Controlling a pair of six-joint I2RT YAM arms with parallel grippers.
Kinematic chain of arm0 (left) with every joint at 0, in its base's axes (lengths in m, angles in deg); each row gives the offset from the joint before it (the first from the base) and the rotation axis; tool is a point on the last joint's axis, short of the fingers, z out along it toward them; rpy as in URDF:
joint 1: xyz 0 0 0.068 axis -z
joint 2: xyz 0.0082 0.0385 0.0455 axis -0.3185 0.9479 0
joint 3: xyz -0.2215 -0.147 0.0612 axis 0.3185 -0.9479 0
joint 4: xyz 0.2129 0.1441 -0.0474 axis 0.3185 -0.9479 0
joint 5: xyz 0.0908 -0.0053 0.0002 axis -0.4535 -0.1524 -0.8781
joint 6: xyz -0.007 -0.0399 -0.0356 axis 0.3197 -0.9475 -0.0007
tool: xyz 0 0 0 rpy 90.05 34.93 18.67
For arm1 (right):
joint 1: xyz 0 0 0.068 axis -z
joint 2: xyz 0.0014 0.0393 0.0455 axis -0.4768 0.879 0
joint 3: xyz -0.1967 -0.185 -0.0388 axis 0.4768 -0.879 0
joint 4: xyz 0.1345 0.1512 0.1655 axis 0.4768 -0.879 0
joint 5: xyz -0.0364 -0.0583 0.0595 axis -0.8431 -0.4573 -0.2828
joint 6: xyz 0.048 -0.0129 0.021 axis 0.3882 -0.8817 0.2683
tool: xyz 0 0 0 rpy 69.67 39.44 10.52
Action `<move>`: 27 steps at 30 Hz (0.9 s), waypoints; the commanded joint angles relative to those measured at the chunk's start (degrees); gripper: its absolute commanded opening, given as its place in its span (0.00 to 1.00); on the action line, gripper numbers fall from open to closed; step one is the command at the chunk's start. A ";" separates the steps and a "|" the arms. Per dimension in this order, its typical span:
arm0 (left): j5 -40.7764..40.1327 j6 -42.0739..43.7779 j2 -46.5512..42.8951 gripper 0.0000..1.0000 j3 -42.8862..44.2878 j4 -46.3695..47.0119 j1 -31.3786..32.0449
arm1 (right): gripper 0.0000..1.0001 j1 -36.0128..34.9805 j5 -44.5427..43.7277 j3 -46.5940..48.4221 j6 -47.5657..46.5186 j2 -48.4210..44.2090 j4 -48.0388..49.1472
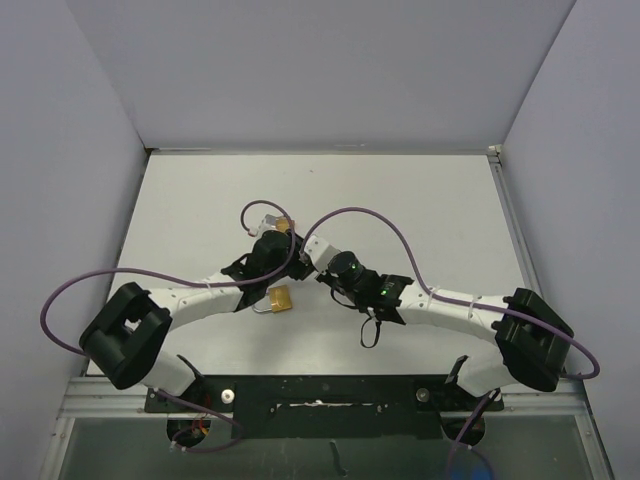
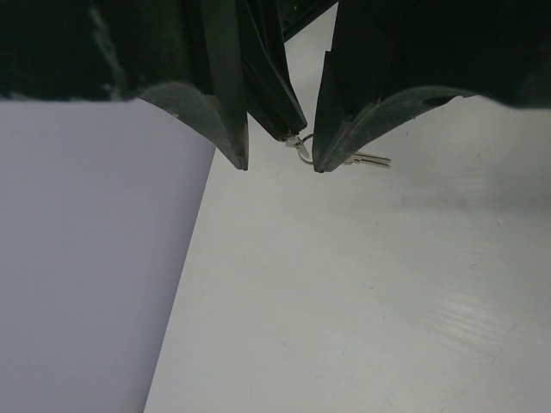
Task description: Unlock with the key
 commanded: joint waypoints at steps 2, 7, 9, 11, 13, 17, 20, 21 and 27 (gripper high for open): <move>0.68 -0.96 0.97 0.31 2.91 4.83 0.48 | 0.00 -0.35 -1.45 2.17 -0.59 -0.01 3.99; 0.94 -0.92 1.24 0.25 2.72 5.51 0.50 | 0.00 -0.38 -1.45 2.17 -0.68 0.11 4.01; 0.98 -0.92 1.33 0.24 2.69 5.67 0.50 | 0.00 -0.36 -1.45 2.24 -0.79 0.19 3.93; 1.06 -0.92 1.47 0.21 2.58 5.93 0.50 | 0.00 -0.35 -1.45 2.26 -0.83 0.20 3.94; 1.21 -0.86 1.55 0.20 2.51 6.27 0.48 | 0.00 -0.37 -1.58 2.33 -0.87 0.20 3.92; 1.50 -0.84 1.74 0.14 2.26 6.90 0.48 | 0.00 -0.35 -1.71 2.34 -0.90 0.20 3.84; 1.68 -0.84 1.88 0.09 2.22 7.25 0.47 | 0.00 -0.35 -1.87 2.50 -0.98 0.20 3.83; 1.75 -0.84 1.97 0.07 2.19 7.33 0.47 | 0.00 -0.40 -1.95 2.52 -1.01 0.14 3.83; 2.29 -0.68 2.60 0.00 1.87 8.59 0.48 | 0.00 -0.35 -2.61 2.85 -1.10 0.02 3.62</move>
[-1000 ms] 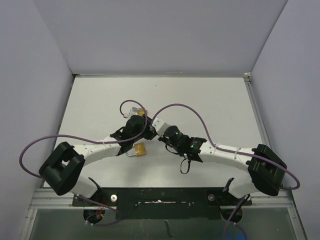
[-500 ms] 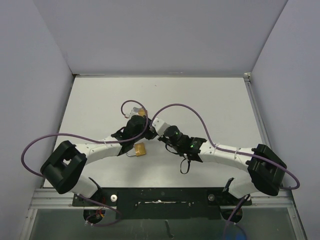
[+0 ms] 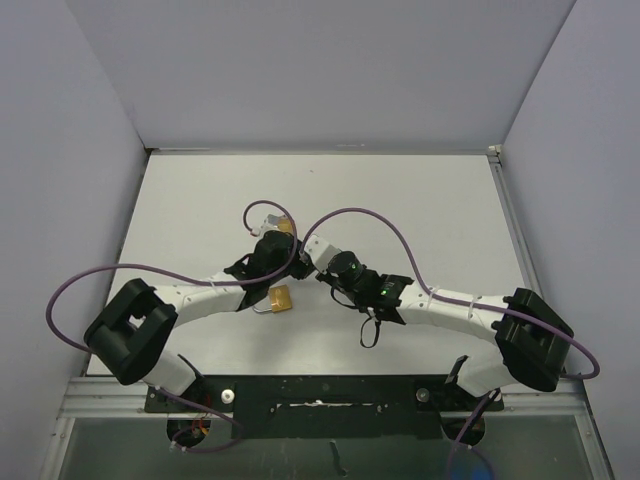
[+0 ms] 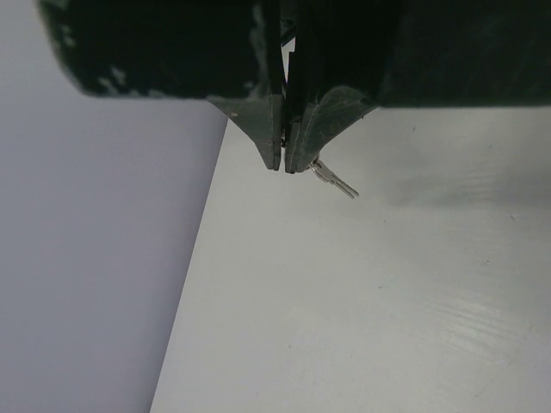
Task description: Unlock with the key
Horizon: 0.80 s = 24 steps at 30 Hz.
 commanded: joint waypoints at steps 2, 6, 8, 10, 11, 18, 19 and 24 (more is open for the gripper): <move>1.43 0.06 0.90 0.00 1.77 6.19 0.21 | 0.00 -0.35 -2.09 3.18 -0.29 -0.14 2.98; 1.41 0.30 1.01 0.00 1.13 6.39 0.21 | 0.13 -0.13 -3.25 3.97 0.22 -0.60 1.75; 1.34 0.32 1.03 0.00 0.56 6.69 0.22 | 0.22 0.03 -3.27 4.40 0.91 -1.31 0.69; 1.36 0.46 0.94 0.00 -0.23 7.28 0.13 | 0.29 0.49 -2.77 4.39 1.91 -2.65 -0.05; 1.28 0.60 0.92 0.00 -0.65 7.73 0.09 | 0.34 0.83 -2.19 4.20 2.43 -3.66 -0.27; 1.12 2.78 0.24 0.00 -4.17 13.45 -1.52 | 0.43 5.16 2.24 2.85 7.84 -12.35 -5.72; 1.24 3.29 0.09 0.00 -4.91 15.12 -1.75 | 0.44 5.91 2.61 2.46 8.55 -13.71 -6.60; 2.06 11.37 -1.31 0.00 -8.07 25.80 -2.24 | 0.55 14.96 11.45 1.19 15.99 -19.26 -10.23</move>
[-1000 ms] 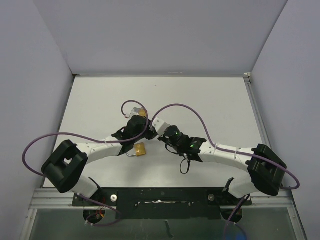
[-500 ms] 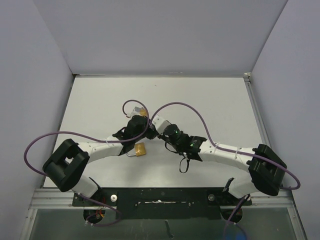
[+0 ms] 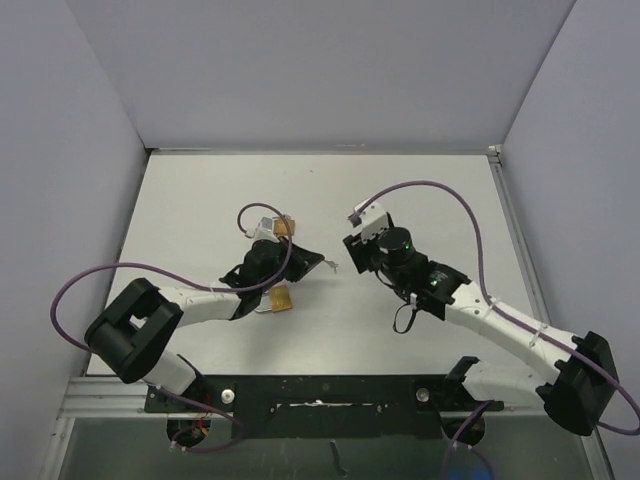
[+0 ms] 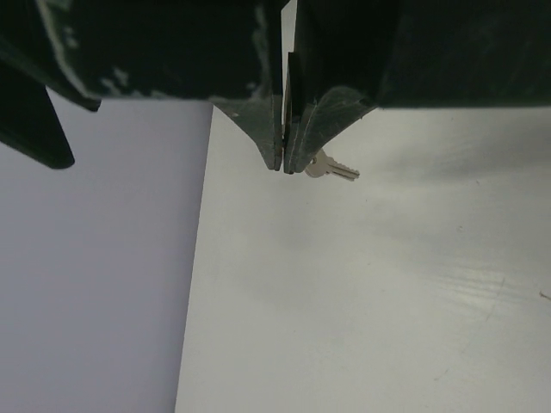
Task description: Unlock with the key
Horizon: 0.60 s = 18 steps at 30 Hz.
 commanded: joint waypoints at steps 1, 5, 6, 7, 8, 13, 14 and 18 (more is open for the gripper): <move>1.01 8.84 -1.97 0.00 -2.21 16.32 -0.39 | 0.56 9.22 11.71 -0.73 8.98 -4.26 -2.91; 1.14 11.10 0.16 0.00 -5.57 27.57 -0.67 | 0.56 18.95 25.86 -1.91 15.57 -5.04 -1.78; 1.10 11.25 1.26 0.00 -6.41 30.96 -0.81 | 0.56 20.91 28.87 -2.45 17.17 -5.04 -0.81; 1.14 11.03 2.67 0.00 -7.16 34.84 -0.88 | 0.56 22.79 32.26 -3.23 18.56 -4.89 0.44; 1.03 10.51 4.21 0.00 -7.84 38.45 -1.05 | 0.56 24.35 35.38 -4.04 20.17 -4.64 1.95; 0.20 6.31 13.82 0.00 -6.19 53.52 -0.83 | 0.54 31.46 48.40 -7.30 28.10 -2.03 11.40; 0.56 5.61 16.08 0.00 -4.95 56.20 -0.72 | 0.54 32.50 50.12 -7.68 30.09 -1.41 13.28; 0.27 2.26 21.27 0.00 0.62 56.88 0.63 | 0.54 35.16 55.88 -8.05 33.99 1.18 18.28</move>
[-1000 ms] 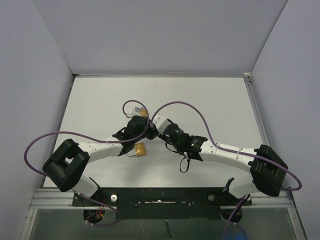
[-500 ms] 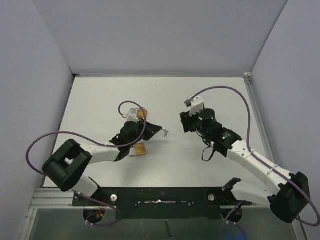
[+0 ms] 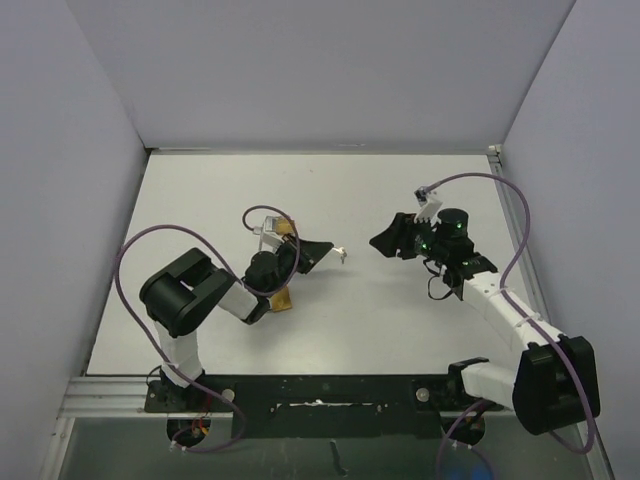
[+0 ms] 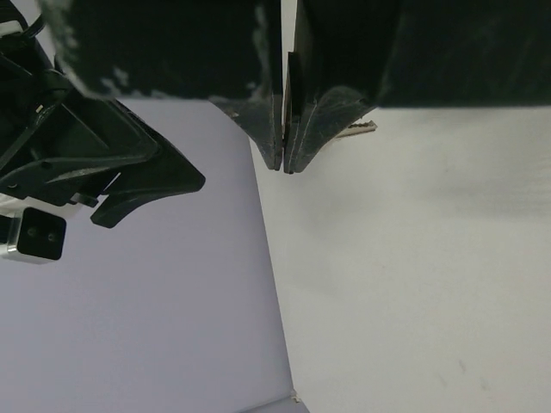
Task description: Unlock with the key
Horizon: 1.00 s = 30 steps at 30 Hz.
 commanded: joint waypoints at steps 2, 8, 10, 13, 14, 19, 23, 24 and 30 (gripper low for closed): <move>-1.41 -3.83 4.25 0.00 8.08 12.16 2.25 | 0.54 3.26 13.01 -0.51 9.04 2.48 13.92; -4.93 -3.61 4.30 0.00 11.19 12.20 4.78 | 0.53 8.12 19.86 -3.99 17.33 6.55 26.37; -5.58 -3.41 4.25 0.00 11.66 12.20 5.40 | 0.53 8.62 20.49 -4.32 18.40 7.58 28.20; -6.29 -3.75 4.65 0.00 12.24 12.19 6.15 | 0.52 8.98 20.77 -4.74 19.60 8.55 30.44; -6.57 -3.75 4.91 0.00 12.47 12.21 6.38 | 0.52 9.16 21.08 -4.92 20.25 8.95 31.58; -7.84 -4.14 5.86 0.00 12.90 12.17 7.31 | 0.50 9.40 22.46 -6.29 24.64 11.57 38.26; -8.41 -4.19 6.29 0.00 13.36 12.23 7.72 | 0.46 9.37 22.73 -7.39 28.30 13.41 43.94; -8.59 -4.19 6.39 0.00 13.49 12.25 7.83 | 0.45 9.32 23.03 -7.56 29.19 13.92 45.33; -8.89 -4.21 6.67 0.00 14.52 12.25 8.28 | 0.39 9.32 23.77 -8.99 33.10 16.39 51.97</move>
